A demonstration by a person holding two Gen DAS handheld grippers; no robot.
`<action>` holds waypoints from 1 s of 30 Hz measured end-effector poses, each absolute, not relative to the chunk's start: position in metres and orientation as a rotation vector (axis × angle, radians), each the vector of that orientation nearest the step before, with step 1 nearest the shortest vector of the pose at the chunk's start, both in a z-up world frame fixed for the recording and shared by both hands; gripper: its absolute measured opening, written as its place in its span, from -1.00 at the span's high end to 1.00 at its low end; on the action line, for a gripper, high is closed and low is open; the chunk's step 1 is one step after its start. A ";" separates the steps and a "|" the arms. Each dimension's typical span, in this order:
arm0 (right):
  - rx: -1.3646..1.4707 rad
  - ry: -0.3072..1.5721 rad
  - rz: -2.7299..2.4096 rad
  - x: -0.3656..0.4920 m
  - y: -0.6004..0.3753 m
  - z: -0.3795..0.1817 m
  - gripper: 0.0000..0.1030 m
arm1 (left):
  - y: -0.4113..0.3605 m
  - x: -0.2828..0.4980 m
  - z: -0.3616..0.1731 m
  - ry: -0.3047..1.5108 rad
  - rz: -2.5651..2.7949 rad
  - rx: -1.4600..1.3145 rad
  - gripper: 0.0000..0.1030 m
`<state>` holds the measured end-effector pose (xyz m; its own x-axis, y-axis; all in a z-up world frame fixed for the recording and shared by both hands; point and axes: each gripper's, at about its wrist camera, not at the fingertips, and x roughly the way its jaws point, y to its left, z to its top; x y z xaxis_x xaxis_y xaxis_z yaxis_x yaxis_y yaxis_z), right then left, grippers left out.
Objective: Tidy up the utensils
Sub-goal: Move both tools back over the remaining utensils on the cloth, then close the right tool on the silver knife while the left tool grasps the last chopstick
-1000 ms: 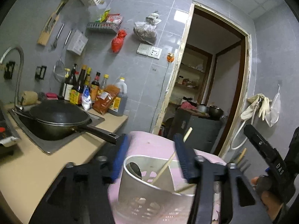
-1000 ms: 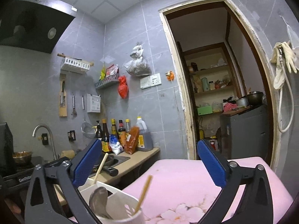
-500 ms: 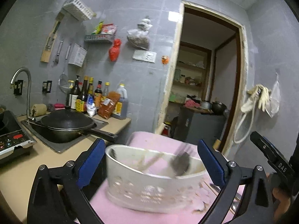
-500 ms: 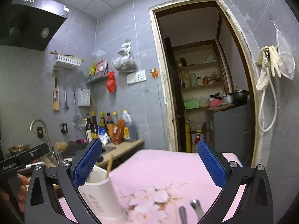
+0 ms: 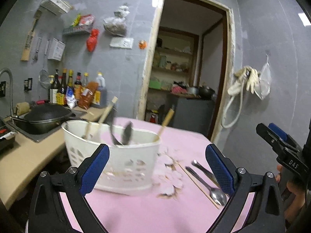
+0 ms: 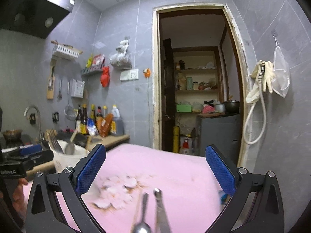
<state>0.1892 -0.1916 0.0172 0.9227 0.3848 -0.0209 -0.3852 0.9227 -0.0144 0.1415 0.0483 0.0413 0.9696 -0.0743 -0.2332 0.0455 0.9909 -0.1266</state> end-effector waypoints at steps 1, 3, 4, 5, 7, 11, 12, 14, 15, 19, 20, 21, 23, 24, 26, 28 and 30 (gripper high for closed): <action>-0.034 0.033 0.384 0.190 -0.196 0.014 -1.00 | 0.043 0.144 0.038 0.262 -0.072 -0.114 -0.88; -0.057 0.060 0.367 0.193 -0.204 0.008 -1.00 | 0.033 0.149 0.032 0.307 -0.104 -0.102 -0.88; -0.065 0.077 0.361 0.195 -0.208 0.005 -1.00 | 0.029 0.151 0.029 0.323 -0.116 -0.097 -0.88; -0.074 0.102 0.355 0.198 -0.214 0.000 -1.00 | 0.024 0.153 0.027 0.340 -0.125 -0.091 -0.88; -0.091 0.144 0.343 0.202 -0.221 -0.009 -1.00 | 0.015 0.158 0.023 0.377 -0.148 -0.078 -0.88; -0.132 0.225 0.337 0.209 -0.229 -0.024 -1.00 | -0.002 0.171 0.015 0.452 -0.182 -0.051 -0.88; -0.142 0.247 0.338 0.211 -0.230 -0.028 -1.00 | -0.005 0.176 0.013 0.475 -0.188 -0.043 -0.88; -0.156 0.295 0.348 0.216 -0.231 -0.035 -1.00 | -0.013 0.185 0.008 0.523 -0.203 -0.032 -0.88; -0.158 0.314 0.354 0.218 -0.232 -0.038 -1.00 | -0.016 0.190 0.006 0.547 -0.210 -0.030 -0.88; -0.169 0.397 0.377 0.228 -0.235 -0.049 -0.99 | -0.026 0.203 -0.001 0.627 -0.233 -0.024 -0.87; -0.166 0.413 0.384 0.230 -0.236 -0.051 -0.97 | -0.030 0.207 -0.004 0.651 -0.238 -0.016 -0.87; -0.164 0.429 0.393 0.232 -0.237 -0.053 -0.94 | -0.032 0.211 -0.006 0.671 -0.242 -0.011 -0.85; -0.167 0.468 0.411 0.236 -0.238 -0.058 -0.79 | -0.036 0.219 -0.010 0.711 -0.251 -0.002 -0.76; -0.171 0.488 0.422 0.238 -0.237 -0.060 -0.72 | -0.039 0.224 -0.014 0.741 -0.261 0.001 -0.62; -0.198 0.527 0.429 0.243 -0.234 -0.066 -0.47 | -0.043 0.233 -0.018 0.787 -0.274 0.003 -0.41; -0.225 0.551 0.425 0.245 -0.231 -0.072 -0.41 | -0.045 0.244 -0.027 0.845 -0.290 -0.001 -0.09; -0.223 0.568 0.444 0.247 -0.229 -0.076 -0.34 | -0.045 0.255 -0.036 0.905 -0.304 -0.025 0.08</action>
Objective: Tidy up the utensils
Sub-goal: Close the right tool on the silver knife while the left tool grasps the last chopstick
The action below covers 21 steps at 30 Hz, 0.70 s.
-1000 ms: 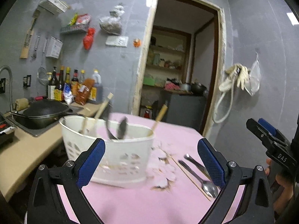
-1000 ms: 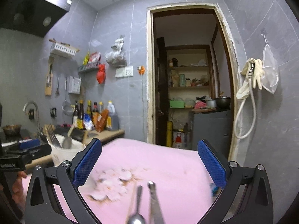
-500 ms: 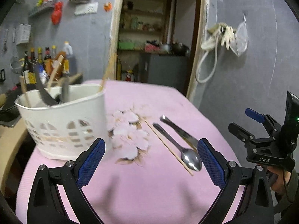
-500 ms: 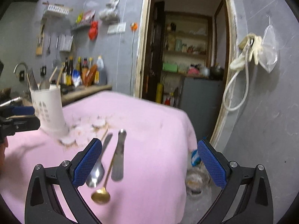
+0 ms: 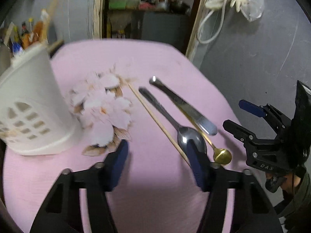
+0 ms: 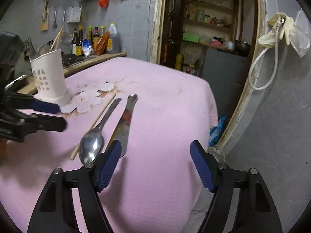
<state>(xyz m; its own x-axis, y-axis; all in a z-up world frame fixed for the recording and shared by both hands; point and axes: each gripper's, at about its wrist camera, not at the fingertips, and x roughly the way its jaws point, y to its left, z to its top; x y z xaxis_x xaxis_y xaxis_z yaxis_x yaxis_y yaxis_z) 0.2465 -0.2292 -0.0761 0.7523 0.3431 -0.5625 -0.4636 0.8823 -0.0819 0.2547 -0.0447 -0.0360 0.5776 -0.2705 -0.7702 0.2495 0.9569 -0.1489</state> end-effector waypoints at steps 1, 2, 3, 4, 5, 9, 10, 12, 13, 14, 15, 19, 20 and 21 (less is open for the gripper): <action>-0.224 0.575 0.454 0.247 -0.228 -0.078 -0.31 | -0.045 0.258 -0.039 0.925 -0.307 -0.037 0.17; -0.229 0.582 0.462 0.248 -0.226 -0.079 -0.27 | -0.044 0.262 -0.042 0.941 -0.308 -0.049 0.20; -0.237 0.587 0.468 0.248 -0.224 -0.080 -0.22 | -0.043 0.268 -0.045 0.962 -0.310 -0.067 0.25; -0.245 0.592 0.474 0.248 -0.223 -0.081 -0.13 | -0.042 0.273 -0.045 0.972 -0.308 -0.079 0.28; -0.262 0.601 0.483 0.249 -0.220 -0.084 -0.04 | -0.041 0.277 -0.045 0.978 -0.305 -0.088 0.29; -0.303 0.608 0.502 0.249 -0.212 -0.086 0.04 | -0.041 0.292 -0.046 0.984 -0.289 -0.099 0.35; -0.308 0.610 0.509 0.249 -0.210 -0.086 0.05 | -0.043 0.296 -0.046 0.986 -0.281 -0.090 0.38; -0.323 0.615 0.521 0.249 -0.206 -0.085 0.06 | -0.043 0.304 -0.048 0.997 -0.266 -0.083 0.43; -0.335 0.618 0.528 0.248 -0.204 -0.086 0.06 | -0.043 0.306 -0.049 0.997 -0.263 -0.087 0.44; -0.348 0.623 0.530 0.248 -0.201 -0.086 0.06 | -0.042 0.309 -0.049 0.995 -0.258 -0.092 0.44; -0.363 0.625 0.529 0.247 -0.199 -0.088 0.06 | -0.041 0.312 -0.049 0.993 -0.254 -0.094 0.44; -0.399 0.628 0.517 0.249 -0.193 -0.090 0.06 | -0.044 0.321 -0.053 1.004 -0.252 -0.092 0.45; -0.399 0.629 0.511 0.250 -0.192 -0.090 0.07 | -0.046 0.321 -0.053 1.004 -0.250 -0.087 0.45; -0.398 0.629 0.508 0.252 -0.191 -0.090 0.09 | -0.048 0.322 -0.053 1.003 -0.243 -0.073 0.45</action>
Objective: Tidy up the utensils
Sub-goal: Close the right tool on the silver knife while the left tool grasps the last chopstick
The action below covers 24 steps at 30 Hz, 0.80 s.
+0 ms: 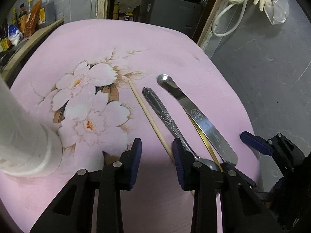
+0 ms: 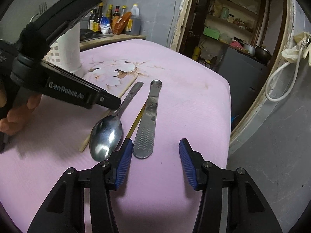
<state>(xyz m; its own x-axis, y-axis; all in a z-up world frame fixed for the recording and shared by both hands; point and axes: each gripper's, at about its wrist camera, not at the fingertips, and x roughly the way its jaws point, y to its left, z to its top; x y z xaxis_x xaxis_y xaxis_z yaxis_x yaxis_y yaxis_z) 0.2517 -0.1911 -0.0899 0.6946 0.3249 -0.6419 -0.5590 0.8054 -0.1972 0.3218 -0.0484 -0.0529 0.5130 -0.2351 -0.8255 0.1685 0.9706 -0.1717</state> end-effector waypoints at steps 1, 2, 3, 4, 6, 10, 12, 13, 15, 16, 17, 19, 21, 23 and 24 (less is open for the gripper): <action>-0.397 0.629 0.508 0.253 -0.191 -0.090 0.16 | -0.051 0.324 -0.053 1.003 -0.239 -0.061 0.47; -0.391 0.629 0.510 0.255 -0.190 -0.091 0.29 | -0.053 0.324 -0.054 1.003 -0.233 -0.049 0.50; -0.386 0.630 0.508 0.256 -0.190 -0.090 0.37 | -0.055 0.324 -0.054 1.001 -0.225 -0.034 0.60; -0.379 0.631 0.503 0.257 -0.191 -0.090 0.52 | -0.056 0.323 -0.054 1.001 -0.220 -0.021 0.71; -0.355 0.636 0.505 0.258 -0.193 -0.089 0.63 | -0.060 0.324 -0.056 1.005 -0.221 -0.011 0.80; -0.317 0.640 0.503 0.255 -0.200 -0.088 0.64 | -0.060 0.321 -0.057 1.008 -0.215 0.013 0.83; -0.306 0.643 0.499 0.251 -0.203 -0.087 0.64 | -0.059 0.319 -0.057 1.014 -0.217 0.015 0.85; -0.300 0.645 0.497 0.249 -0.205 -0.087 0.64 | -0.056 0.317 -0.057 1.020 -0.220 0.012 0.86; -0.285 0.652 0.494 0.245 -0.209 -0.087 0.64 | -0.051 0.312 -0.057 1.033 -0.229 0.008 0.88; -0.279 0.655 0.493 0.243 -0.209 -0.086 0.64 | -0.049 0.310 -0.057 1.037 -0.234 0.009 0.89; -0.269 0.659 0.492 0.239 -0.212 -0.086 0.64 | -0.047 0.307 -0.057 1.040 -0.238 0.012 0.89; -0.256 0.666 0.493 0.232 -0.216 -0.085 0.64 | -0.041 0.298 -0.057 1.045 -0.247 0.017 0.91; -0.252 0.675 0.492 0.222 -0.219 -0.084 0.64 | -0.035 0.287 -0.056 1.052 -0.261 0.017 0.92; -0.259 0.684 0.487 0.213 -0.220 -0.082 0.64 | -0.030 0.279 -0.055 1.064 -0.272 0.009 0.92; -0.261 0.687 0.486 0.210 -0.221 -0.082 0.64 | -0.026 0.273 -0.054 1.066 -0.281 0.007 0.92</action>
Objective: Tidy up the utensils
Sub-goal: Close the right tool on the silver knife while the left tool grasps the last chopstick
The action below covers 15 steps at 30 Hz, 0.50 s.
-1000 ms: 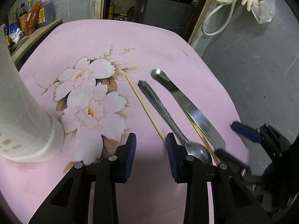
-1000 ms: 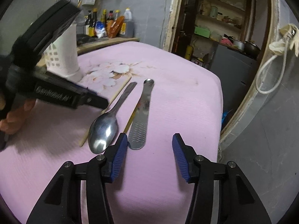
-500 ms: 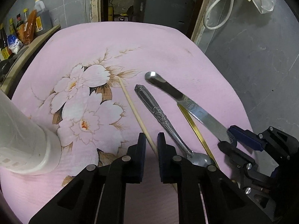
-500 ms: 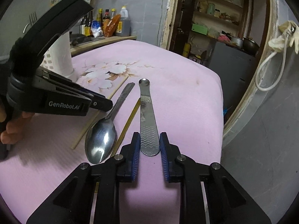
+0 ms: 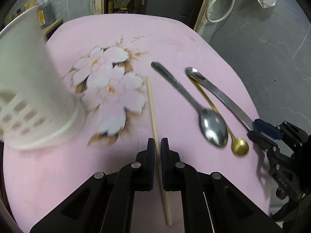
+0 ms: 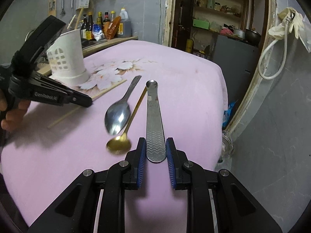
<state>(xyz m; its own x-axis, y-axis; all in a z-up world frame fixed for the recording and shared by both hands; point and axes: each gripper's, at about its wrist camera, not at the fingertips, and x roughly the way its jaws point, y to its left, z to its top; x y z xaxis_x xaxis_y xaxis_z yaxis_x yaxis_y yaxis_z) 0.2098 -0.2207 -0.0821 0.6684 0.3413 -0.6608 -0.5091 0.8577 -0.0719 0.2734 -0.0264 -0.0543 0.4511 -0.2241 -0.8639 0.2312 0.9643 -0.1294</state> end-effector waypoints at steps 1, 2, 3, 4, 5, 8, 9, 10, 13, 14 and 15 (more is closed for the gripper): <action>-0.262 0.691 0.484 0.206 -0.221 -0.082 0.64 | -0.025 0.270 -0.053 1.065 -0.286 0.009 0.92; -0.262 0.696 0.482 0.204 -0.222 -0.082 0.63 | -0.023 0.265 -0.053 1.061 -0.291 0.012 0.92; -0.261 0.697 0.479 0.203 -0.222 -0.083 0.63 | -0.022 0.262 -0.053 1.057 -0.294 0.014 0.92; -0.262 0.698 0.479 0.204 -0.222 -0.082 0.62 | -0.022 0.261 -0.052 1.054 -0.295 0.015 0.92; -0.266 0.698 0.477 0.205 -0.221 -0.082 0.61 | -0.022 0.260 -0.052 1.052 -0.298 0.011 0.91; -0.274 0.699 0.480 0.214 -0.215 -0.080 0.41 | -0.022 0.263 -0.052 1.064 -0.307 0.007 0.90; -0.284 0.700 0.483 0.219 -0.211 -0.080 0.41 | -0.023 0.264 -0.052 1.066 -0.307 0.013 0.89; -0.294 0.705 0.483 0.223 -0.210 -0.081 0.41 | -0.025 0.266 -0.052 1.064 -0.303 0.025 0.88; -0.348 0.715 0.475 0.241 -0.198 -0.082 0.41 | -0.030 0.272 -0.052 1.056 -0.277 0.089 0.88; -0.364 0.723 0.476 0.250 -0.192 -0.082 0.41 | -0.032 0.275 -0.053 1.058 -0.270 0.111 0.87; -0.371 0.732 0.482 0.256 -0.190 -0.082 0.41 | -0.035 0.278 -0.052 1.063 -0.264 0.130 0.87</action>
<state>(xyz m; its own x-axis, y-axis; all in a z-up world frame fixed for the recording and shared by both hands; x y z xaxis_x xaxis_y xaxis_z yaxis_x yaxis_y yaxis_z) 0.2564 -0.1897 -0.0822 0.6442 0.2862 -0.7093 -0.5381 0.8287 -0.1543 0.2782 -0.0348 -0.0525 0.4589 -0.1513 -0.8755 0.2759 0.9609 -0.0215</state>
